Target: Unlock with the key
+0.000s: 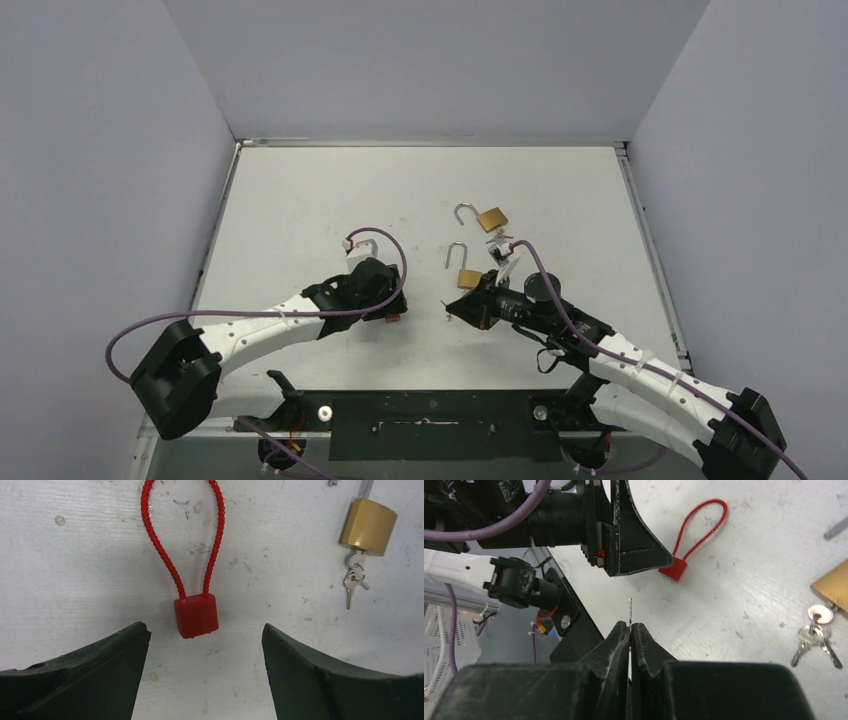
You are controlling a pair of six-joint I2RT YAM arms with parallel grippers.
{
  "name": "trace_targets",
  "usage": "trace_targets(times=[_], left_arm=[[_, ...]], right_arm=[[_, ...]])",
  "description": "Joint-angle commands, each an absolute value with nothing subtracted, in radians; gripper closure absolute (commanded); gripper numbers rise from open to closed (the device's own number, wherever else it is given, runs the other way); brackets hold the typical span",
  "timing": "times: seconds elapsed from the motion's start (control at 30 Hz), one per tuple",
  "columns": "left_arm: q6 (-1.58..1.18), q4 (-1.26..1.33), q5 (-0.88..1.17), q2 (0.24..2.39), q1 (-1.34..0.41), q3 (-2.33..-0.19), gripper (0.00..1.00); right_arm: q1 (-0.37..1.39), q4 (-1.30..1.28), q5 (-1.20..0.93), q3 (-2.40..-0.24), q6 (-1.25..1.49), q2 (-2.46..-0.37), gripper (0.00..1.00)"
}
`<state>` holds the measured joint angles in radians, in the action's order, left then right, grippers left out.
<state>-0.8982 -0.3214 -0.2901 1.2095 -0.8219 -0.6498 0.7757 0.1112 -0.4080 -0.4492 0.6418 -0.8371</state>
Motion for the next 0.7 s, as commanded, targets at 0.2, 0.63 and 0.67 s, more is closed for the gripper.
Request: trace_targets(times=[0.2, 0.63, 0.67], left_arm=[[-0.971, -0.282, -0.424, 1.354, -0.861, -0.703, 0.22], [-0.797, -0.271, -0.570, 1.449, -0.933, -0.875, 0.50], [-0.793, -0.276, -0.571, 1.474, -0.933, -0.890, 0.52]], right_arm=[[0.786, 0.245, -0.417, -0.272, 0.717, -0.749, 1.00], [0.789, 0.314, -0.425, -0.227, 0.737, -0.782, 1.00], [0.790, 0.313, -0.425, -0.227, 0.738, -0.780, 1.00]])
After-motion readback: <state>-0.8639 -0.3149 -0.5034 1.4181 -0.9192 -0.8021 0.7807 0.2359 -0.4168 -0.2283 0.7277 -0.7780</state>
